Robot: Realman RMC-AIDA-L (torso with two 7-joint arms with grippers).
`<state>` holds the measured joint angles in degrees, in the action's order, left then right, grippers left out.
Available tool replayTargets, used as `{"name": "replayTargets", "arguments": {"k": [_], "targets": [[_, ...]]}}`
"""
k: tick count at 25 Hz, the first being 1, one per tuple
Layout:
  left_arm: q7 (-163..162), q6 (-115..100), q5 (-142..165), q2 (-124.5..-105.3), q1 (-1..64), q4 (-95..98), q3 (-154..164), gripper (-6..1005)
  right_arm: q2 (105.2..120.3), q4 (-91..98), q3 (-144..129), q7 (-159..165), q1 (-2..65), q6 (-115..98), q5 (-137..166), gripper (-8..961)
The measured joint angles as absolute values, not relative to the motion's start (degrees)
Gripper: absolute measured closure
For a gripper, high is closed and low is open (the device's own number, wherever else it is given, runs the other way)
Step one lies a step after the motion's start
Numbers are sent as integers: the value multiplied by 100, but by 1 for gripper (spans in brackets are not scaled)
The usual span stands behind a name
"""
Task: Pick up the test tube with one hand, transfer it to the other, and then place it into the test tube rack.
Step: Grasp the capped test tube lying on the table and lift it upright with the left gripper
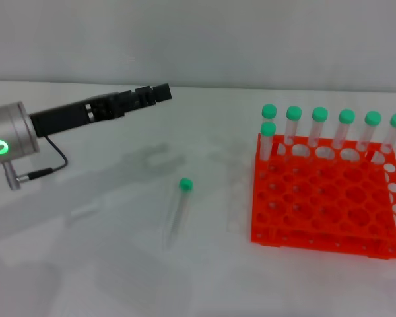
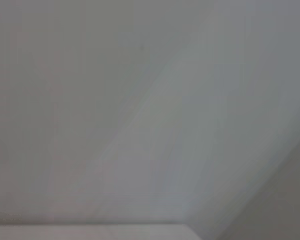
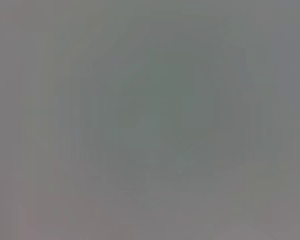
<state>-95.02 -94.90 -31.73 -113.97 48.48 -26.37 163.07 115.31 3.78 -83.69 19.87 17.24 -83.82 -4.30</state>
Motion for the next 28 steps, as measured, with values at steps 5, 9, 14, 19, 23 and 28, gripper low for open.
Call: {"name": "replayTargets", "arguments": {"k": [5,9,14,19,23,28], "targets": [[-10784,-9737,-2362,-11347,5271,-3414,16305,201,11531,378,-8278,1986,1731,-8334,-458,99],[-12017,-9636,-651,-11301,6024,-3931,16310,204,11525,379,-8279,1986,1800,-8263,-474,100],[-13066,-9249,1281,-11298,6946,-3861,16312,208,11522,388,-8280,1986,1871,-8136,-475,100],[-14065,-8729,2760,-11381,7644,-3138,16313,211,11522,395,-8279,1986,1888,-8065,-479,101],[-14965,-8172,3788,-11467,7998,-2318,16312,214,11525,396,-8279,1986,1890,-8009,-483,101],[-15680,-7922,4460,-11599,8157,-1837,16307,218,11531,396,-8279,1986,1890,-7981,-483,102]]}}
